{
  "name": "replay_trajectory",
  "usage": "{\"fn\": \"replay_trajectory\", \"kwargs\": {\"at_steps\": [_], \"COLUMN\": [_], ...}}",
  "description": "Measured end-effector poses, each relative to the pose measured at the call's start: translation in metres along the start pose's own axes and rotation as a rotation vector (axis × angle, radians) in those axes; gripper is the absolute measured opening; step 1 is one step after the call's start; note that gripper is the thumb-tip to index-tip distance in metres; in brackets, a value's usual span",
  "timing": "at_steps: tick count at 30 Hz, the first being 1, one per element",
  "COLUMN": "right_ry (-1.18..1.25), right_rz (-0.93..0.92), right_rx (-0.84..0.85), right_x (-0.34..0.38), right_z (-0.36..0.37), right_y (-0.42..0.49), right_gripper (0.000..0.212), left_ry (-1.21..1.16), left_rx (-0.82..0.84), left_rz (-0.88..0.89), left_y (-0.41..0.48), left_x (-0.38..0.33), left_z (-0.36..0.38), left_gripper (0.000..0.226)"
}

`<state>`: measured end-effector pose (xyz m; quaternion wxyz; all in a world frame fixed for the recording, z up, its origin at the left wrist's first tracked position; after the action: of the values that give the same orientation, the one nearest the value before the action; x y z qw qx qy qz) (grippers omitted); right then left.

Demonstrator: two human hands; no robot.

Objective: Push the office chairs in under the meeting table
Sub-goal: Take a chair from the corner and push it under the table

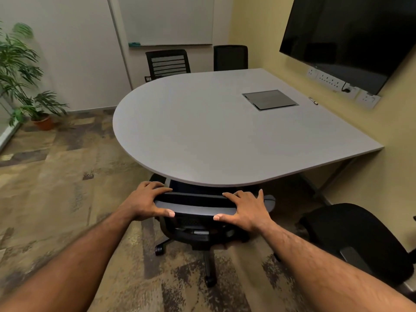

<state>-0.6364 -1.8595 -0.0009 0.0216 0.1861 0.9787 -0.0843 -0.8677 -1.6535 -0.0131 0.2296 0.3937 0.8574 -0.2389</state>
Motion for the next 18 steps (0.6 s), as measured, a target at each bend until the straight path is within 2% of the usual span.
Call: {"fn": "replay_trajectory", "kwargs": {"at_steps": [9, 18], "right_ry": [0.056, 0.048], "right_rz": [0.06, 0.063], "right_rx": [-0.019, -0.006], "right_x": [0.031, 0.028], "right_z": [-0.01, -0.016], "right_y": [0.052, 0.087], "right_gripper": [0.116, 0.115], "left_ry": [-0.043, -0.14], "left_rx": [0.032, 0.025], "left_rz": [-0.023, -0.022], "left_y": [0.034, 0.068], "left_x": [0.033, 0.042], "left_z": [-0.046, -0.06], "left_gripper": [0.107, 0.104]}}
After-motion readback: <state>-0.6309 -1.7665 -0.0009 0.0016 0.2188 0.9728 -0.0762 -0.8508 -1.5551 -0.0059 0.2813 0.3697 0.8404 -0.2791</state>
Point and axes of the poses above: each hand's wrist, its own y-axis towards the middle knuckle, its own z-axis out of the palm, x = y × z, the point moved 9 cm from there along y, towards the middle knuckle, and after that the axes turned 15 degrees about -y, right-handed, at the moved point
